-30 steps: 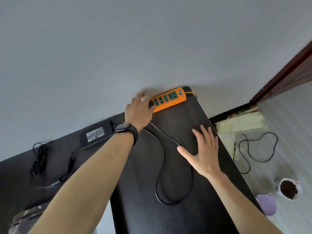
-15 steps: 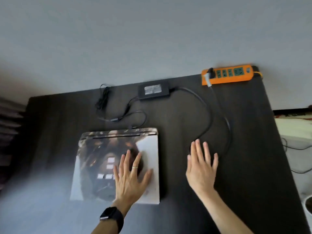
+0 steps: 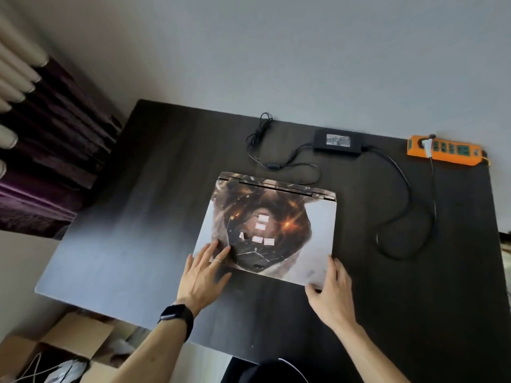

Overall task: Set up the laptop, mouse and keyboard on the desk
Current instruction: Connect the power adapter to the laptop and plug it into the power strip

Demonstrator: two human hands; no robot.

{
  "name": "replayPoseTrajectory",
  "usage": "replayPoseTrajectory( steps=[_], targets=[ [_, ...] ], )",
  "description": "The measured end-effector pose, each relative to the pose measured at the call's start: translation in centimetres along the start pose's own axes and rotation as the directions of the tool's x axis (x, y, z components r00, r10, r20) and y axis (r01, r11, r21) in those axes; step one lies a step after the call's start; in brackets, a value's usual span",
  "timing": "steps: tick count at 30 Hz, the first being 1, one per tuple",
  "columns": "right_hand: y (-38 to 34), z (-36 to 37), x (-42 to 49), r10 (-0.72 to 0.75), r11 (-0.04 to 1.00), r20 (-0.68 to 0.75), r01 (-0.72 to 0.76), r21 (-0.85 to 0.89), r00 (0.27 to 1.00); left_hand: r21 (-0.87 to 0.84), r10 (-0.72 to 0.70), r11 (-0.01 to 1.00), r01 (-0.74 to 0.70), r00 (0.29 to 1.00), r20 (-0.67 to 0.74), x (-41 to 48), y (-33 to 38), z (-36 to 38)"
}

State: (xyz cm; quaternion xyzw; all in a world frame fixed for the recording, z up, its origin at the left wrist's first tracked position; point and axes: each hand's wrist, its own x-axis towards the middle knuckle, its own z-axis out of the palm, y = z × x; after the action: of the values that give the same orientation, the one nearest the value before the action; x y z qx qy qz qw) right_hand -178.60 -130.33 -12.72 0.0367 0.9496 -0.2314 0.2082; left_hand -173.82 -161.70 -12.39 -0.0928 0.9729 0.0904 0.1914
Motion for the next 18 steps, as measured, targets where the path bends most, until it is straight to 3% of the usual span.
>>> replayPoseTrajectory(
  steps=[3,9,18],
  targets=[
    [-2.5,1.4,-1.3,0.106,0.992,0.057,-0.110,0.060,0.993,-0.015,0.031,0.999,-0.031,0.998,-0.048,0.8,-0.4,-0.1],
    [-3.8,2.5,-2.0,0.165,0.986,-0.010,-0.165,-0.004,0.986,0.013,0.112,0.994,-0.112,0.983,-0.144,2.4,1.7,0.1],
    [-3.7,2.1,-2.0,0.168,0.985,0.026,-0.166,-0.051,0.986,0.074,0.185,0.981,-0.180,0.980,-0.068,3.3,3.0,0.0]
  ],
)
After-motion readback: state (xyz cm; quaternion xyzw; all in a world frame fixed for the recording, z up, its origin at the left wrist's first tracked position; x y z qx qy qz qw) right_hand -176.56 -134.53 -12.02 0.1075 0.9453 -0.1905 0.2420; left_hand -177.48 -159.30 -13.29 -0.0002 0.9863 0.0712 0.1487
